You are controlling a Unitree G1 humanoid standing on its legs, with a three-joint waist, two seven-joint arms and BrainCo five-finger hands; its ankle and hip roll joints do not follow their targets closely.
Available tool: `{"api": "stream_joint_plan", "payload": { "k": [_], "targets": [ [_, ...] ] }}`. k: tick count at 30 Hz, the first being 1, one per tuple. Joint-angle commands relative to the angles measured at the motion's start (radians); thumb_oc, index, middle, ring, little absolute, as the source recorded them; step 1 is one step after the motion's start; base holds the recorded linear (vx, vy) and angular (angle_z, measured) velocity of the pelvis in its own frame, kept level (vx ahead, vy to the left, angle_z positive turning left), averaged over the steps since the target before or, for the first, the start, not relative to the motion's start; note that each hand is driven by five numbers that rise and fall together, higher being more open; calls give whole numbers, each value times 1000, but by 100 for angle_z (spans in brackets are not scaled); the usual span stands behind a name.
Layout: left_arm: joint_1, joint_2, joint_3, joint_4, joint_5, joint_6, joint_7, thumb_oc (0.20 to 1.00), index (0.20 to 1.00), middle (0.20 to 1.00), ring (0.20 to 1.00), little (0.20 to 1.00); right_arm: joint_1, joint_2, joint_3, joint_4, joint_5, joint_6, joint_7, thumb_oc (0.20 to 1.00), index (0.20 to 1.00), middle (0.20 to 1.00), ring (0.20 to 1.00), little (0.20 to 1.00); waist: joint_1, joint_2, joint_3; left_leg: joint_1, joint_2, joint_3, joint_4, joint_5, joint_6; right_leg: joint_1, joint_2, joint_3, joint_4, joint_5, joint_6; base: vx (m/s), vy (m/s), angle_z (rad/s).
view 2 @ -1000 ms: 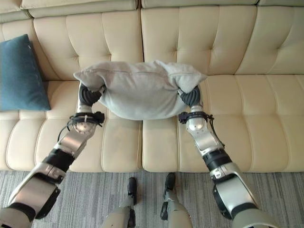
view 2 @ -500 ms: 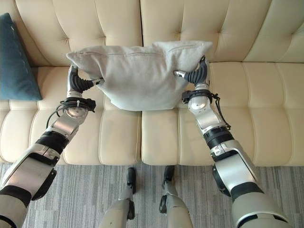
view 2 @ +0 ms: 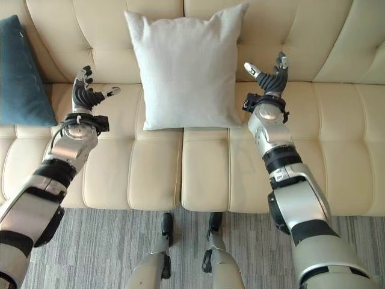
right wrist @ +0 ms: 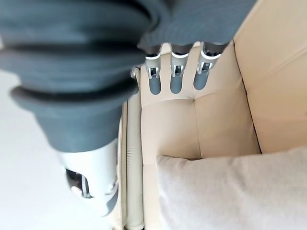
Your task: Pick up all the scattered cushions and arrange them neatly on the sofa.
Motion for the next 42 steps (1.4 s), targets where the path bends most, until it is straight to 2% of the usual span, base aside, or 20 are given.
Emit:
{"api": "stream_joint_plan", "payload": {
  "k": [1, 3, 6, 11, 12, 14, 17, 21, 22, 23, 24, 25, 26, 27, 29, 30, 31, 34, 39, 42],
  "targets": [
    [56, 10, 40, 27, 42, -74, -1, 1000, 1000, 1000, 1000, 1000, 102, -6, -54, -11, -94, -48, 45, 1000, 1000, 1000, 1000, 1000, 19, -59, -37, 36, -61, 0, -9, -65, -62, 21, -50, 51, 31, -68, 172, 48, 19, 8],
    [317, -39, 133, -131, 109, -75, -40, 1000, 1000, 1000, 1000, 1000, 379, 24, -125, -149, -210, -41, 117, 1000, 1000, 1000, 1000, 1000, 15, -67, -45, 74, -61, 6, -9, -82, -56, 67, -53, 51, 18, -68, 172, 80, 23, 4],
    [557, -63, 231, -208, 181, -52, -96, 1000, 1000, 1000, 1000, 1000, 604, 29, -205, -234, -338, -24, 199, 1000, 1000, 1000, 1000, 1000, 14, -73, -53, 123, -59, 15, -9, -102, -49, 125, -56, 46, 1, -71, 177, 84, 22, -4],
    [835, -118, 331, -78, 259, 7, -195, 1000, 1000, 1000, 1000, 1000, 877, 28, -281, -206, -528, 14, 311, 1000, 1000, 1000, 1000, 1000, 6, -76, -80, 202, -57, 31, -9, -122, -31, 210, -71, 39, -15, -77, 186, 52, 68, -14],
    [917, -146, 333, 44, 308, 49, -255, 1000, 1000, 1000, 1000, 1000, 948, 50, -286, -117, -558, 14, 354, 1000, 1000, 1000, 1000, 1000, 1, -74, -101, 251, -61, 47, -9, -131, -19, 250, -78, 43, -9, -85, 189, 20, 133, -7],
    [956, -163, 326, 123, 344, 65, -277, 1000, 1000, 1000, 1000, 1000, 974, 65, -288, -31, -553, 18, 372, 1000, 1000, 1000, 1000, 1000, -6, -76, -118, 297, -66, 61, -9, -142, -6, 281, -88, 51, -4, -85, 193, -32, 210, -16],
    [954, -169, 314, 167, 352, 65, -281, 1000, 1000, 1000, 1000, 1000, 975, 79, -271, 41, -552, 29, 377, 1000, 1000, 1000, 1000, 1000, -13, -77, -113, 317, -76, 77, -2, -153, 7, 279, -98, 71, 4, -70, 202, -134, 168, -11],
    [923, -168, 307, 200, 363, 55, -256, 1000, 1000, 1000, 1000, 1000, 958, 86, -246, 64, -560, 32, 373, 1000, 1000, 1000, 1000, 1000, -21, -82, -95, 311, -87, 99, -4, -150, 20, 215, -118, 100, 36, -11, 232, -263, 102, -33],
    [882, -159, 299, 205, 337, 47, -229, 1000, 1000, 1000, 1000, 1000, 924, 103, -218, 77, -533, 29, 357, 1000, 1000, 1000, 1000, 1000, -17, -68, -58, 275, -69, 111, 4, -120, 32, 151, -106, 116, 160, -64, 214, -363, 51, -54],
    [882, -159, 299, 205, 337, 46, -229, 1000, 1000, 1000, 1000, 1000, 923, 103, -218, 78, -533, 29, 357, 1000, 1000, 1000, 1000, 1000, -17, -69, -61, 271, -70, 112, 4, -117, 32, 147, -107, 117, 160, -62, 214, -473, 68, -40],
    [876, -155, 296, 202, 336, 45, -223, 1000, 1000, 1000, 1000, 1000, 920, 107, -207, 81, -530, 27, 355, 1000, 1000, 1000, 1000, 1000, -10, -62, -58, 255, -65, 112, 6, -103, 36, 150, -94, 116, 225, -111, 194, -265, 16, -25],
    [877, -152, 292, 189, 337, 44, -224, 1000, 1000, 1000, 1000, 1000, 918, 107, -190, 89, -532, 23, 355, 1000, 1000, 1000, 1000, 1000, 6, -49, -67, 234, -54, 114, 3, -86, 40, 179, -76, 115, 327, -191, 162, -333, -25, -23],
    [881, -150, 289, 190, 337, 44, -222, 1000, 1000, 1000, 1000, 1000, 922, 109, -183, 91, -536, 16, 352, 1000, 1000, 1000, 1000, 1000, 19, -51, -72, 227, -54, 118, 4, -80, 40, 212, -70, 110, 365, -216, 163, -304, -143, -22],
    [892, -158, 290, 183, 335, 50, -223, 1000, 1000, 1000, 1000, 1000, 922, 111, -179, 81, -544, 24, 349, 1000, 1000, 1000, 1000, 1000, 45, -70, -75, 213, -63, 121, 10, -72, 30, 291, -60, 99, 303, -256, 145, -240, -221, -6],
    [874, -159, 271, 192, 352, 43, -206, 1000, 1000, 1000, 1000, 1000, 916, 110, -167, 76, -527, 21, 349, 1000, 1000, 1000, 1000, 1000, 51, -85, -76, 171, -70, 120, 17, -47, 14, 325, -23, 121, 199, -266, 145, -176, -208, 0],
    [874, -160, 271, 192, 352, 43, -206, 1000, 1000, 1000, 1000, 1000, 916, 110, -167, 76, -527, 21, 349, 1000, 1000, 1000, 1000, 1000, 51, -84, -78, 167, -68, 121, 18, -46, 14, 323, -21, 121, 195, -262, 144, -277, -267, 24],
    [869, -179, 256, 198, 366, 43, -210, 1000, 1000, 1000, 1000, 1000, 913, 93, -167, 70, -513, 19, 344, 1000, 1000, 1000, 1000, 1000, 52, -86, -59, 93, -60, 108, 67, -6, -23, 327, 25, 130, 96, -253, 127, -230, -190, 22],
    [852, -197, 237, 210, 370, 47, -211, 1000, 1000, 1000, 1000, 1000, 893, 81, -170, 73, -510, 20, 334, 1000, 1000, 1000, 1000, 1000, 52, -81, -45, 58, -74, 59, 82, -3, -40, 305, 28, 123, 82, -232, 122, -276, -128, 35],
    [854, -205, 218, 218, 381, 49, -230, 1000, 1000, 1000, 1000, 1000, 900, 75, -179, 65, -500, 21, 344, 1000, 1000, 1000, 1000, 1000, 32, -98, -50, 119, -101, -58, 147, -121, -3, 277, -6, 122, 81, -184, 130, -102, -16, 5],
    [853, -210, 206, 217, 374, 50, -233, 1000, 1000, 1000, 1000, 1000, 899, 72, -181, 83, -493, 18, 344, 1000, 1000, 1000, 1000, 1000, 28, -93, -56, 125, -110, -109, 158, -131, -7, 278, -3, 140, 79, -179, 130, 18, 52, -20]
  ]
}}
